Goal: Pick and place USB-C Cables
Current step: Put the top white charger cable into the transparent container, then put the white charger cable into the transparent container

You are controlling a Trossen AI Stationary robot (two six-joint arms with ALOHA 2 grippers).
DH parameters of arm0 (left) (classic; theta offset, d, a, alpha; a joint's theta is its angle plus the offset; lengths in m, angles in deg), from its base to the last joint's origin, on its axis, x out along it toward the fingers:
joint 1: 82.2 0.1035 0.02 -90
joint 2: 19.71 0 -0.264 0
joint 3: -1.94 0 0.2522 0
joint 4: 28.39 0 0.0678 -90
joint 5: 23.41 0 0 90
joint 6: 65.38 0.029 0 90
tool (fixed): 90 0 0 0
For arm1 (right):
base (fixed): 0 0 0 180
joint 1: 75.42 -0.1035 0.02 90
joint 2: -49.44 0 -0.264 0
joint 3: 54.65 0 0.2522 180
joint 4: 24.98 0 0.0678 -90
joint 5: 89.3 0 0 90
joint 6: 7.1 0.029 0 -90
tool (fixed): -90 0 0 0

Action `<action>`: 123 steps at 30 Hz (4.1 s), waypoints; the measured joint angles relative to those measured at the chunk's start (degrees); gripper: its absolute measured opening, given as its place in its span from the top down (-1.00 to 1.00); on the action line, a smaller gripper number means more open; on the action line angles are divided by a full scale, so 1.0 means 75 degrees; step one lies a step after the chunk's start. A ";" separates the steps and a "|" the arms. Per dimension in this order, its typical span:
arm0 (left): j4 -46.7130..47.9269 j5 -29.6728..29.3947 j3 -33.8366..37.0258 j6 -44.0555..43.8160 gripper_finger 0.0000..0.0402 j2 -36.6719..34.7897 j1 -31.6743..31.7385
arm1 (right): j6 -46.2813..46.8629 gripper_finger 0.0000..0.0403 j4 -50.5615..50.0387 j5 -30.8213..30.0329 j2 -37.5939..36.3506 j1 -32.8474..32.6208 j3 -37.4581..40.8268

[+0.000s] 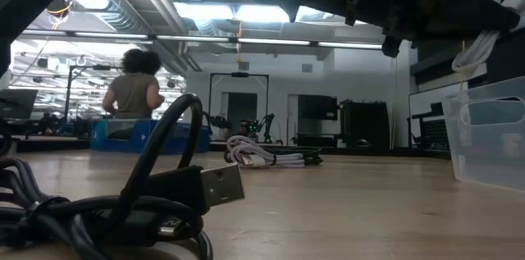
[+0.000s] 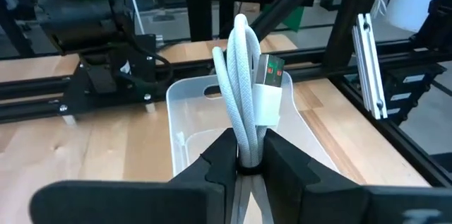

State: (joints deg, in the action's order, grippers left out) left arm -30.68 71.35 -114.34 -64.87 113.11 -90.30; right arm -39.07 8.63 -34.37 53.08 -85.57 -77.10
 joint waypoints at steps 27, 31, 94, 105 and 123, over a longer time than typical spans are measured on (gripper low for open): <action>-0.0230 -0.0794 0.0000 0.0684 0.69 0.0000 -0.0079 | 0.0000 0.66 -0.0008 0.0026 0.0000 0.0001 0.0000; -0.0228 -0.0702 0.0000 0.0691 0.69 0.0000 -0.0164 | 0.0000 0.66 -0.0008 0.0026 0.0000 0.0001 0.0000; 0.7551 -0.0968 -0.0005 0.0138 0.44 -0.2286 0.0795 | -0.0006 0.66 -0.0399 -0.0258 -0.0006 0.0000 0.0003; 0.9395 -0.0959 -0.0003 -0.0678 0.44 -0.2343 0.1000 | -0.0006 0.66 -0.0477 -0.0256 -0.0006 0.0000 0.0003; 1.0232 -0.0912 -0.0003 -0.3199 0.44 -0.2328 0.0231 | -0.0003 0.66 -0.0803 -0.0251 0.0000 0.0000 0.0003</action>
State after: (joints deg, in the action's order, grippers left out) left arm 46.06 64.51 -114.36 -88.86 95.65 -88.56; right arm -39.09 2.61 -36.25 53.08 -85.57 -77.07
